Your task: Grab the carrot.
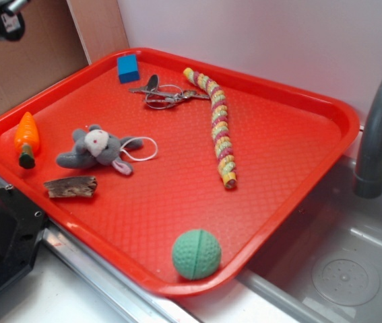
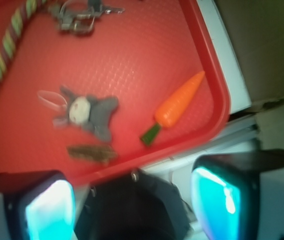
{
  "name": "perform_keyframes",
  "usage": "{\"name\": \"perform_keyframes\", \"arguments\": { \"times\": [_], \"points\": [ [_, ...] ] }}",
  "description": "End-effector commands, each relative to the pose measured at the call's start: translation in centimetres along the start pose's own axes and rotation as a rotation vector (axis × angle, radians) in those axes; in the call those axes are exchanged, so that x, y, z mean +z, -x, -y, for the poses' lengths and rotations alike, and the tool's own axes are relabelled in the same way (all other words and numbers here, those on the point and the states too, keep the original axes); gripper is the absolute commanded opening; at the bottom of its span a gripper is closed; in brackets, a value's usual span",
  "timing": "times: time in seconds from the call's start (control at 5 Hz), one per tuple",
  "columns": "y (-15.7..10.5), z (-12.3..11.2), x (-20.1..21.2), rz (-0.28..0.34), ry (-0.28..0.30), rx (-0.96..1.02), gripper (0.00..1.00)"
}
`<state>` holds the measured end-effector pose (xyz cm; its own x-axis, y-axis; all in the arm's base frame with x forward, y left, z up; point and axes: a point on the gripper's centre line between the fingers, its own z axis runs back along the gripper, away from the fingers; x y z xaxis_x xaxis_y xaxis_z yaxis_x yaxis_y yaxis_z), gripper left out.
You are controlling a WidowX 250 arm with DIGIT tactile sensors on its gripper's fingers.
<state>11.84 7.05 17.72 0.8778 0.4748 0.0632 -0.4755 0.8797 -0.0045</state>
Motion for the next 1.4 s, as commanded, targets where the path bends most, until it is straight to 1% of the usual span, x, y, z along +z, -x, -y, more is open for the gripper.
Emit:
{"name": "perform_keyframes", "arguments": {
  "times": [0.0, 0.2, 0.4, 0.6, 1.0, 1.2],
  "points": [
    [-0.9, -2.8, -4.9, 0.123, -0.023, 0.383, 1.00],
    [-1.0, -3.8, -7.8, 0.108, -0.020, 0.401, 1.00],
    [-0.6, -4.3, -10.6, 0.067, -0.040, 0.392, 1.00],
    [-1.3, -3.9, -12.7, 0.037, -0.039, 0.364, 1.00],
    [-2.6, -3.6, -14.9, -0.005, -0.053, 0.284, 1.00],
    [-2.5, -3.5, -16.1, -0.050, -0.063, 0.259, 1.00]
  ]
}}
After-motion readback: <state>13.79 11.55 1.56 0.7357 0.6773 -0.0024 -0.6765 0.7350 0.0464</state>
